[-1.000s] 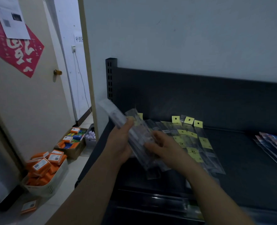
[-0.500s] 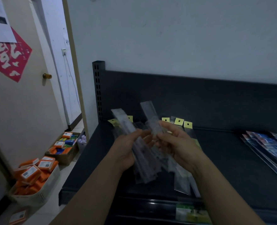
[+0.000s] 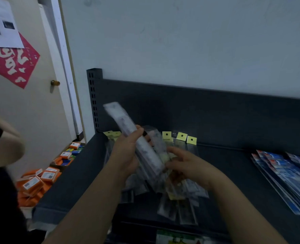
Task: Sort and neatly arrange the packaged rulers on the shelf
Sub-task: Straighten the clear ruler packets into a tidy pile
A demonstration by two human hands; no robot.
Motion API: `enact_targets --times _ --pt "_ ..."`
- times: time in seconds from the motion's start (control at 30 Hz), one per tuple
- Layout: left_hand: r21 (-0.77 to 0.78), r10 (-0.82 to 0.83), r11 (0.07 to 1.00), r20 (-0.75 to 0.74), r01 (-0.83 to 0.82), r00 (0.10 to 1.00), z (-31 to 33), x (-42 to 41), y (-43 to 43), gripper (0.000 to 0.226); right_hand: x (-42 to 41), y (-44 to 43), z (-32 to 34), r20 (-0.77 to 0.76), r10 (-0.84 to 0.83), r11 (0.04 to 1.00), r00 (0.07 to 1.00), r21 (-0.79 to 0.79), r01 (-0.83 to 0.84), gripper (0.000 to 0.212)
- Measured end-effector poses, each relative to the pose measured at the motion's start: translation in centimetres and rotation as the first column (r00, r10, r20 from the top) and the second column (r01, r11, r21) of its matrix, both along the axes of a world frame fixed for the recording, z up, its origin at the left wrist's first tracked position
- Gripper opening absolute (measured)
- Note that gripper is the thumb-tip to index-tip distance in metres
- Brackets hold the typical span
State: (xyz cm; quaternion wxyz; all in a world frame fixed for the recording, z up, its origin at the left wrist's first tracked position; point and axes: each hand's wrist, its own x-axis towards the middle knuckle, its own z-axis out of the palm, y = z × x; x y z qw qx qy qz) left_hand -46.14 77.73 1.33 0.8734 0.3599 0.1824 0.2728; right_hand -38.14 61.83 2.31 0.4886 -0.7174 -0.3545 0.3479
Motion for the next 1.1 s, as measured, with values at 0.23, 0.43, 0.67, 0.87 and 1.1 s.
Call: enact_targets --times 0.23,0.43,0.67,0.87,1.1 --pt "0.050 -0.014 0.999 -0.013 0.015 1.000 0.7 1.8 -3.1 0.004 2.5 -2.4 0.3 -0.046 0.035 0.997 0.998 0.076 -0.031 0.022" --pt "-0.038 0.009 0.999 0.016 -0.008 1.000 0.8 1.6 -4.3 0.008 4.3 -3.7 0.2 -0.135 0.054 0.994 0.989 0.101 -0.041 0.024" --pt "-0.039 -0.013 0.999 -0.128 0.008 0.992 0.2 1.2 -6.9 0.010 4.9 -2.9 2.7 -0.301 -0.001 0.942 0.953 0.320 0.102 0.022" --pt "-0.005 -0.093 0.996 -0.053 0.093 0.994 -0.3 1.5 -9.0 0.054 4.0 -2.8 2.6 -0.230 0.073 0.954 0.971 0.300 0.000 0.027" --pt "0.019 -0.018 1.000 -0.143 0.021 0.990 -0.7 2.6 -10.8 0.033 4.4 -5.3 0.2 -0.001 0.043 0.977 0.999 0.210 -0.042 0.031"
